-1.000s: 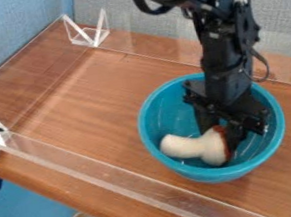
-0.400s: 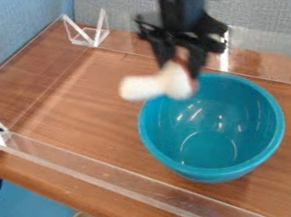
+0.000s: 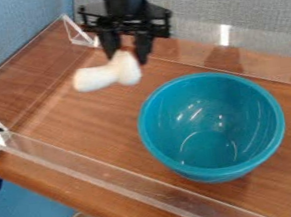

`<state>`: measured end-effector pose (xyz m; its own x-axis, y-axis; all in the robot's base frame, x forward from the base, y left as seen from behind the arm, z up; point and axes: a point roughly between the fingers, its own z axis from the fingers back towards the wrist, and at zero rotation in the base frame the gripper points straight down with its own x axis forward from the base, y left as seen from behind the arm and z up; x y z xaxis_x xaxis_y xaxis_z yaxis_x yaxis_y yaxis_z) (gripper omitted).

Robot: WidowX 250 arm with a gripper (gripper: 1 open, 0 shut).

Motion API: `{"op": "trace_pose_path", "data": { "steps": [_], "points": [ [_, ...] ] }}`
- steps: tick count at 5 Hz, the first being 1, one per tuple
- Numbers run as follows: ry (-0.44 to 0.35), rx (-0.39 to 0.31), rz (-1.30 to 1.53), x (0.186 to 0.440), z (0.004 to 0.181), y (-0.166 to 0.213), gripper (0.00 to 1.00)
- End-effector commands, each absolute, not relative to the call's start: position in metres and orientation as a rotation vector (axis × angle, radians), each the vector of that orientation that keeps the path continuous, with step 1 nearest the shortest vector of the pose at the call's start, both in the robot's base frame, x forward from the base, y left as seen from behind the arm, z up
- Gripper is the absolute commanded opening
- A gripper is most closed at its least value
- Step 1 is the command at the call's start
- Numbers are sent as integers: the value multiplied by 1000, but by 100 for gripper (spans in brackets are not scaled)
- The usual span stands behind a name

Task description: Remove the mushroom from inside the blue bowl and put it on the table

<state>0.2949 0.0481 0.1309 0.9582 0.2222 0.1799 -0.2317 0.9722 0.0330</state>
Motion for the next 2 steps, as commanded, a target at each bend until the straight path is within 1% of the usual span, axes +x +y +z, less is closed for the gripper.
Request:
{"op": "trace_pose_path", "data": {
  "steps": [1,2],
  "points": [
    [-171,89,338,291,125,76,0],
    [-131,113,407,283,109,89,0]
  ]
}}
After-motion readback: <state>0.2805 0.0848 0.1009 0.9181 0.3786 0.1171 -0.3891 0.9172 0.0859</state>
